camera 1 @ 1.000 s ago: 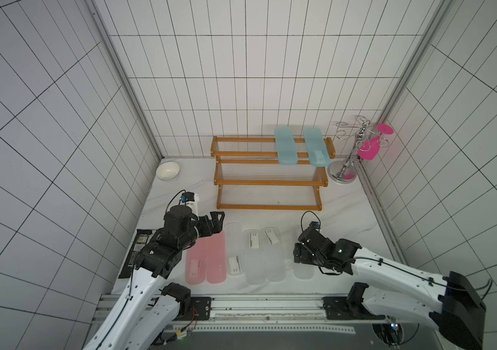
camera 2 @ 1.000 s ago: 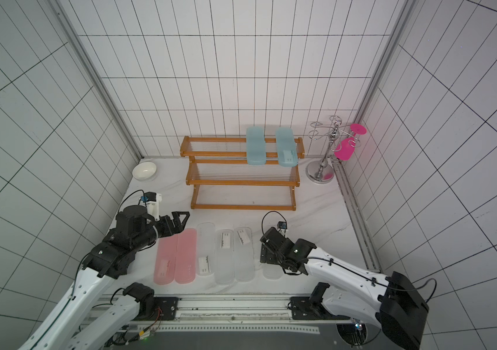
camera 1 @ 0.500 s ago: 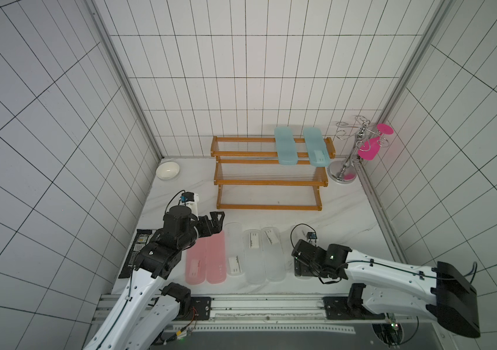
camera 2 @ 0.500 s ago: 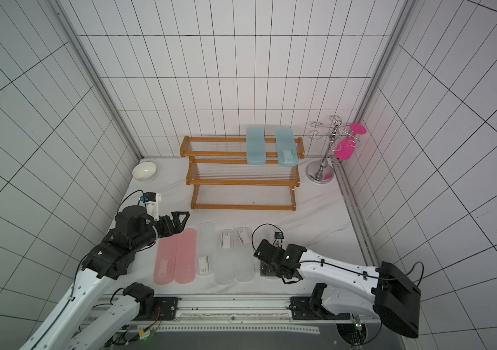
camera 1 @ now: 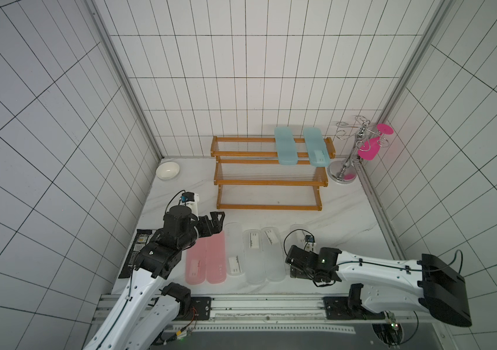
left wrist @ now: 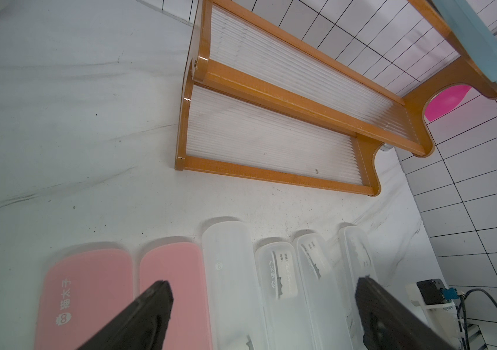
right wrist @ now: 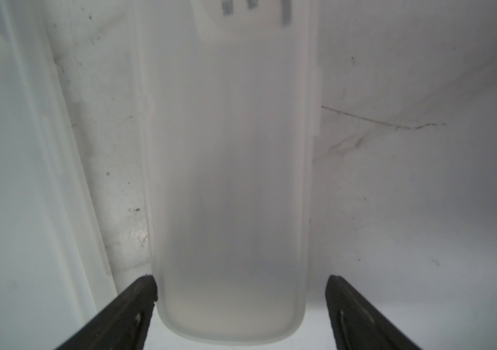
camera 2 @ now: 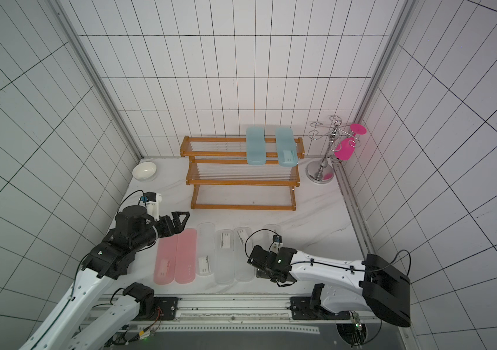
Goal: Place the pencil cases on the shelf according to color
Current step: Pick up the pencil case from the center of the board.
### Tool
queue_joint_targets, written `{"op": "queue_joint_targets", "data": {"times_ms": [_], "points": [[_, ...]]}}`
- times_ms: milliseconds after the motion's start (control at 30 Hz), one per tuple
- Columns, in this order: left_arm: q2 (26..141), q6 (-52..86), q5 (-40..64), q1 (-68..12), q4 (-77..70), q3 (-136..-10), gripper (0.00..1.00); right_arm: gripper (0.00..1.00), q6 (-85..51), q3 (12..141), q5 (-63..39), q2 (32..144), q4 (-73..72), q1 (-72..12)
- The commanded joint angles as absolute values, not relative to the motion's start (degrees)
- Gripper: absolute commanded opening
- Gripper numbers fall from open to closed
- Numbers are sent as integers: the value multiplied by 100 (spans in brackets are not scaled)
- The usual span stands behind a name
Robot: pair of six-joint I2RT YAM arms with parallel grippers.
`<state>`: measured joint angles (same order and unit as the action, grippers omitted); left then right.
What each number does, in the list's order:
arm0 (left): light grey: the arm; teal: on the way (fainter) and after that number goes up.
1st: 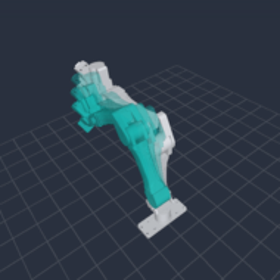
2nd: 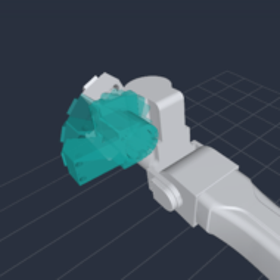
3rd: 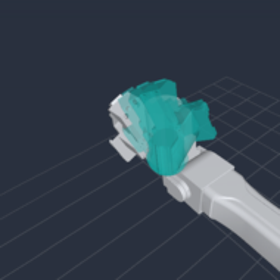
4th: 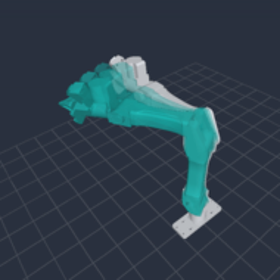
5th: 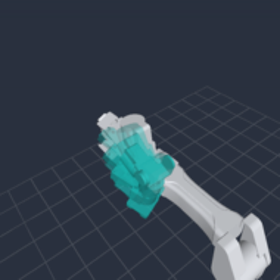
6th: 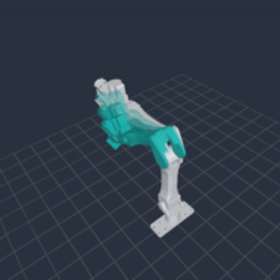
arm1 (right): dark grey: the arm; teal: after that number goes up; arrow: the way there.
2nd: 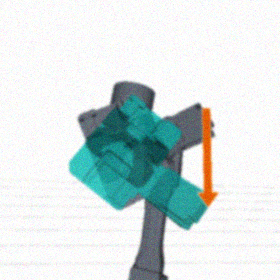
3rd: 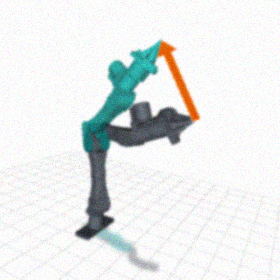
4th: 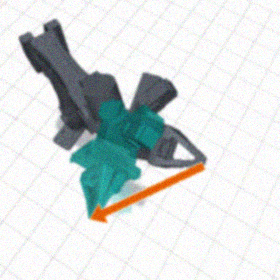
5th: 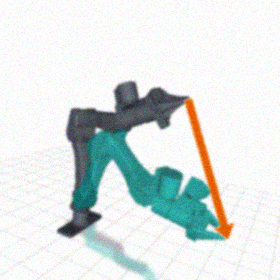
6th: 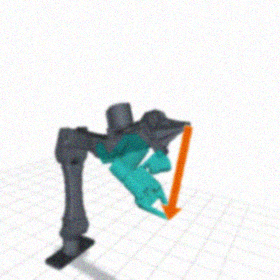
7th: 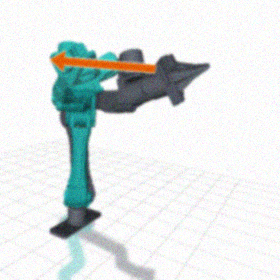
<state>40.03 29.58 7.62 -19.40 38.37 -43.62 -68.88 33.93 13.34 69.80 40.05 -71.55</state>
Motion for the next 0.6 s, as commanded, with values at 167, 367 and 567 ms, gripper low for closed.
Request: {"op": "queue_joint_targets", "data": {"times_ms": [167,367,567], "points": [[3989,2942,817,-1951,3727,-4315,98,92,-7273,3433,1608,7256,4162,-7432],[3973,2945,826,-1951,3726,-4317,98,95,-7347,3341,1832,6495,4407,-7489],[3977,2948,862,-1955,3713,-4321,99,95,-7262,3096,1657,6216,4299,-7497]]}}
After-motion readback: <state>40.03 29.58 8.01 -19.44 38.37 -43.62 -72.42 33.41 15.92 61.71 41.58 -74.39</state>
